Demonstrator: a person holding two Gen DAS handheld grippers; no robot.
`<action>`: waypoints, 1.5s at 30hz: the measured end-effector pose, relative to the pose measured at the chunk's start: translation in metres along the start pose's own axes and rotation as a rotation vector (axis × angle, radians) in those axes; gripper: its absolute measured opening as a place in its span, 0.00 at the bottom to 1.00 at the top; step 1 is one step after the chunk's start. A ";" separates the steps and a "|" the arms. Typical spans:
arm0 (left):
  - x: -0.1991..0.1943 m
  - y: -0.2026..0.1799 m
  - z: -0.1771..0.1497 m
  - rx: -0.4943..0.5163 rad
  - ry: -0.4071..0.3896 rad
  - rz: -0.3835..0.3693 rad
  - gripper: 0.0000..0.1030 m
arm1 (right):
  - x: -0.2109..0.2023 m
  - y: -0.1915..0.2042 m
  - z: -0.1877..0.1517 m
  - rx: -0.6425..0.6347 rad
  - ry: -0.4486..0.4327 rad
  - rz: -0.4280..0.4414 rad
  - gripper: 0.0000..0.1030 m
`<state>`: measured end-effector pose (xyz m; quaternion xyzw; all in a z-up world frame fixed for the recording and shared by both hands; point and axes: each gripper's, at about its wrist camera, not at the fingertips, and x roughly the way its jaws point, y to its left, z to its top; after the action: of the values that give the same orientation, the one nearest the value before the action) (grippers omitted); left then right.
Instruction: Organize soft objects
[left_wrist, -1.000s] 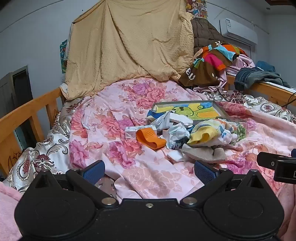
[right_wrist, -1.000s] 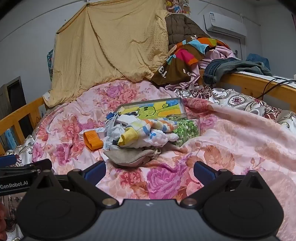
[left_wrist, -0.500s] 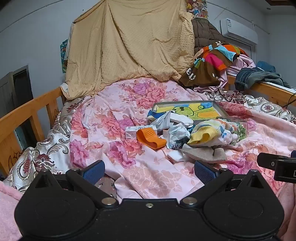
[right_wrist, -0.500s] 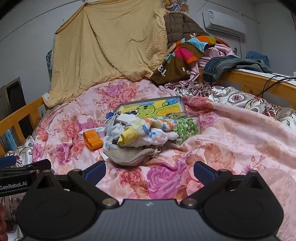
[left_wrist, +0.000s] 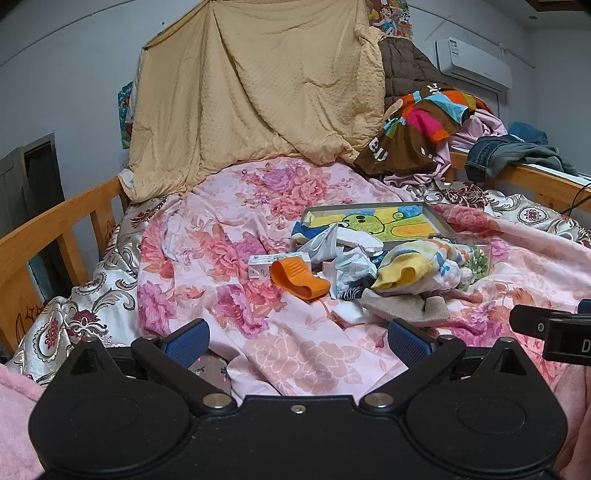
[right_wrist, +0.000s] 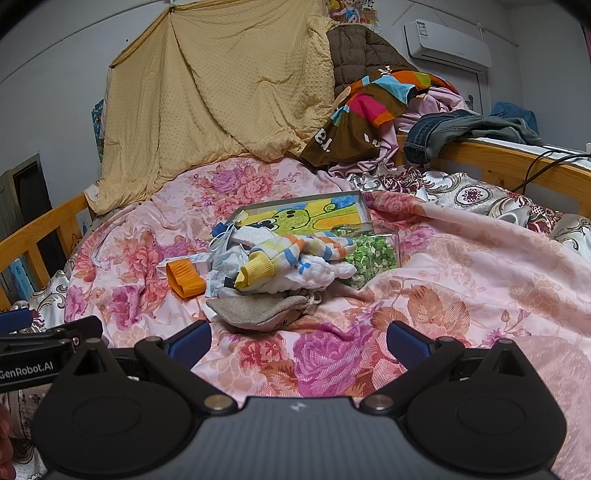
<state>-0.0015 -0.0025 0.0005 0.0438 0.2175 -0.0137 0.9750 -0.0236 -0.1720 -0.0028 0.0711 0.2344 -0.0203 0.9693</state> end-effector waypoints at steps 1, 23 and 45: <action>0.000 0.000 0.000 0.000 -0.001 0.000 0.99 | 0.000 0.000 0.000 0.000 0.000 0.000 1.00; 0.001 -0.001 -0.004 -0.011 0.008 0.001 0.99 | 0.003 0.001 -0.001 0.000 0.007 -0.002 1.00; 0.008 0.002 -0.006 -0.020 0.021 -0.001 0.99 | 0.006 -0.001 -0.001 0.004 0.019 -0.005 1.00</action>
<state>0.0029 0.0003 -0.0083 0.0341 0.2277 -0.0114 0.9731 -0.0193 -0.1725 -0.0067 0.0724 0.2439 -0.0226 0.9668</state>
